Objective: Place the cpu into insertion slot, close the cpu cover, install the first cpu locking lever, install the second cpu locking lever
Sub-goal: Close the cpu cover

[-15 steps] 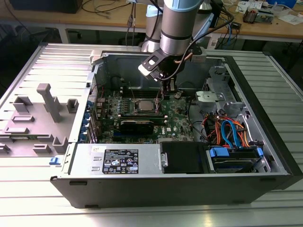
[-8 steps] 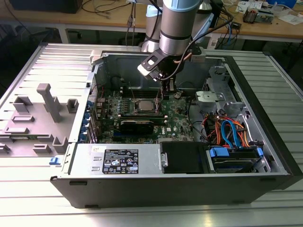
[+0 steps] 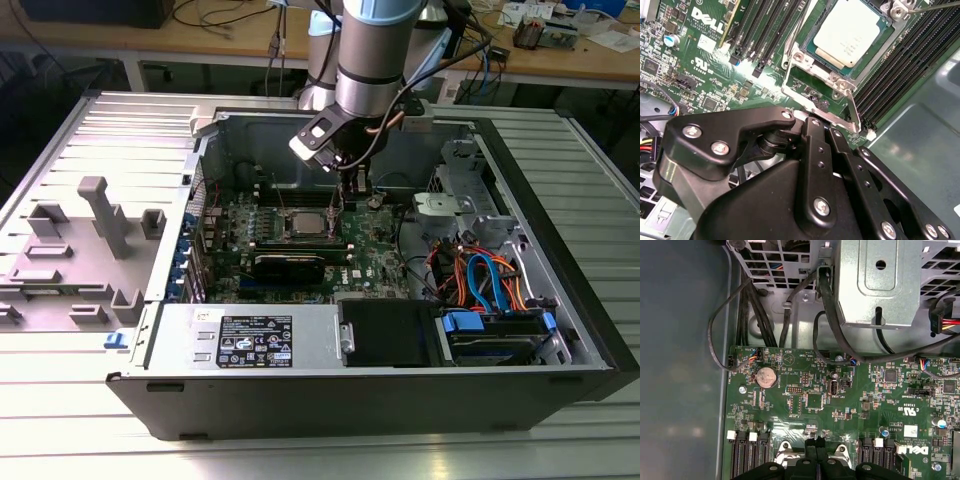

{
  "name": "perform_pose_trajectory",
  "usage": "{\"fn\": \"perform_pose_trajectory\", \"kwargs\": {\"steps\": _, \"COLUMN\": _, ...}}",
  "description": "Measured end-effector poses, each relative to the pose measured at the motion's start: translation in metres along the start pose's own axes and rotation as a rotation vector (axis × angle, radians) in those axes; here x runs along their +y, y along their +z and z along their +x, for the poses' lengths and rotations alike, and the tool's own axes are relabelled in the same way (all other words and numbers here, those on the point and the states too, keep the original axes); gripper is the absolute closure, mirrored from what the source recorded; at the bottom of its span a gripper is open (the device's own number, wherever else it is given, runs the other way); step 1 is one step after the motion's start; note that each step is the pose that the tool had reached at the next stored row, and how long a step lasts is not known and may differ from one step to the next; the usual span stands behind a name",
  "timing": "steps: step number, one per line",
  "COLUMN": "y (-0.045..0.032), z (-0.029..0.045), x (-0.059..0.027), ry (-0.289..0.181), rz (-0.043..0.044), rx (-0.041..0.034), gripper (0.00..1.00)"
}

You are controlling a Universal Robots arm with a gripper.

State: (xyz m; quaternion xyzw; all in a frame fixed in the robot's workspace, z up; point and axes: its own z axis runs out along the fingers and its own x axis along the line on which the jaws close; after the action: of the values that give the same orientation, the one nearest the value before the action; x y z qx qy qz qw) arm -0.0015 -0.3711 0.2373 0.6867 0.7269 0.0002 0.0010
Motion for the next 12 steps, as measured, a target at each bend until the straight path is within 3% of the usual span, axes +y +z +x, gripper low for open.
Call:
{"fn": "perform_pose_trajectory", "kwargs": {"steps": 8, "y": 0.0001, "z": 0.0001, "x": -0.0017, "ry": 0.0, "rz": 0.0, "rx": 0.0, "gripper": 0.89}}
{"fn": "perform_pose_trajectory", "kwargs": {"steps": 9, "y": 0.0005, "z": 0.0003, "x": -0.0058, "ry": 0.0, "rz": 0.0, "rx": 0.0, "gripper": 0.89}}
{"fn": "perform_pose_trajectory", "kwargs": {"steps": 12, "y": 0.0006, "z": 0.0004, "x": -0.0073, "ry": 0.0, "rz": 0.0, "rx": 0.0, "gripper": 0.89}}
